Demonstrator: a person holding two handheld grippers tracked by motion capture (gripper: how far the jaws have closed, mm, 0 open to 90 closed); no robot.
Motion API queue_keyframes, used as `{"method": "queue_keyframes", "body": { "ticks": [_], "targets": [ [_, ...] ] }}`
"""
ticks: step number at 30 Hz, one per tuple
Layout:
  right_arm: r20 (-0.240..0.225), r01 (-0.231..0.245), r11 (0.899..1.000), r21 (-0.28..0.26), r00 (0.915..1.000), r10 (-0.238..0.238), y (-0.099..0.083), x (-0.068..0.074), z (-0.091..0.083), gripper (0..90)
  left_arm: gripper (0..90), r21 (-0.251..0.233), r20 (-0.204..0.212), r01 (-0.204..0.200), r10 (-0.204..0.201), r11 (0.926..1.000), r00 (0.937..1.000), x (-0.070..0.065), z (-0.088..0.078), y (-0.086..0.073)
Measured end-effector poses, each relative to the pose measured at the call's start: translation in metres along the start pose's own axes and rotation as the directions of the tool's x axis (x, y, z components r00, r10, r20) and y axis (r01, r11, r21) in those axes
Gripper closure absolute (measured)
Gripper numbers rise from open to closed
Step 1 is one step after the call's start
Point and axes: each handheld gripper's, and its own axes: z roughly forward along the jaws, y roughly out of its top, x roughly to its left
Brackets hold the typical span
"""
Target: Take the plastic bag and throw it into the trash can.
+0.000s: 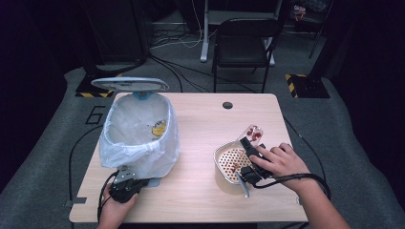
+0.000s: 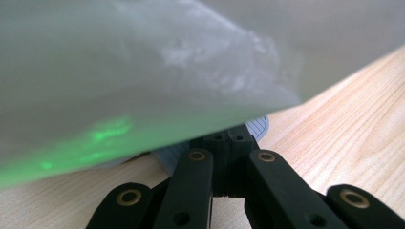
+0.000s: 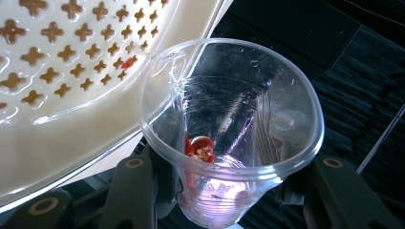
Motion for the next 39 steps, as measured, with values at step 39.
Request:
{"method": "queue_keyframes", "body": {
  "ticks": [39],
  "targets": [
    [-0.195,-0.825,0.545,-0.15,0.5648,0.802,-0.053,-0.012,-0.002,52.1,90.0,0.003,-0.002,-0.001,0.001,1.0,1.0,0.0,0.0,0.0]
  ]
}}
